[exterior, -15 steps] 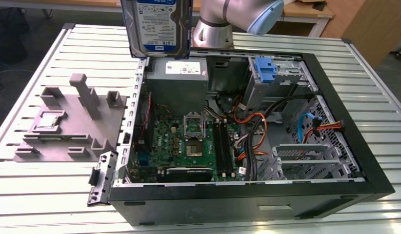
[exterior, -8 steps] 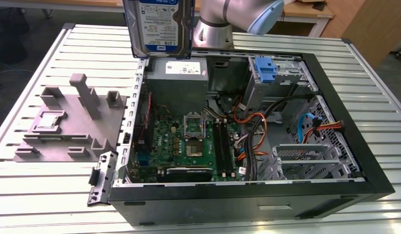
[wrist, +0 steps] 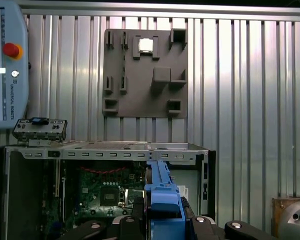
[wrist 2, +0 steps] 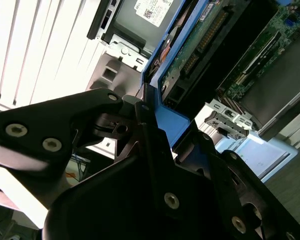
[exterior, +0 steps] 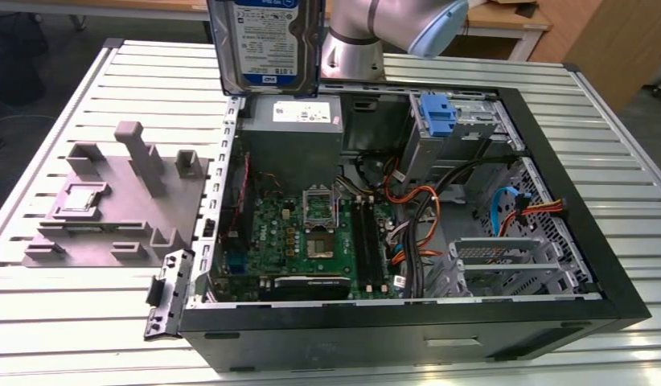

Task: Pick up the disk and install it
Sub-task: 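Pick up the disk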

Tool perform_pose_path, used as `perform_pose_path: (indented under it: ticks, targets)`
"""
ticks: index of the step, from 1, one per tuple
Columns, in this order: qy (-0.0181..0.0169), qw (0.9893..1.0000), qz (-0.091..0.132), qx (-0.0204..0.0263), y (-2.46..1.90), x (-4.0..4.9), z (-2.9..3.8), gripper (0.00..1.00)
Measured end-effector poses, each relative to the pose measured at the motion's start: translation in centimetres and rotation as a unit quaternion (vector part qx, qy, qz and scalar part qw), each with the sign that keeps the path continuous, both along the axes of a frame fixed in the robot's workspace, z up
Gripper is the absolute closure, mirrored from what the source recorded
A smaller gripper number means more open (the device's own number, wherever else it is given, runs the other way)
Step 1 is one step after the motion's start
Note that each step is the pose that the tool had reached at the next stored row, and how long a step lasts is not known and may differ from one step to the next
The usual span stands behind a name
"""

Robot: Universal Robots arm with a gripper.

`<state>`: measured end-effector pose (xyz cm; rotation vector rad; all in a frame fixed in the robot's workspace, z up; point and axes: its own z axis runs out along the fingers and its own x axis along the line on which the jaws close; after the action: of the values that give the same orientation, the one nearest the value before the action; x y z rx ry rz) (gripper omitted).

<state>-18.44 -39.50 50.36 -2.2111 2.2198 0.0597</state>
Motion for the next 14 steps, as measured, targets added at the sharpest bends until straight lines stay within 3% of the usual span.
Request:
perform_pose_path:
  ticks: [14]
  targets:
    - [0.0,1.0,0.0,0.0,0.0,0.76,0.0,0.63]
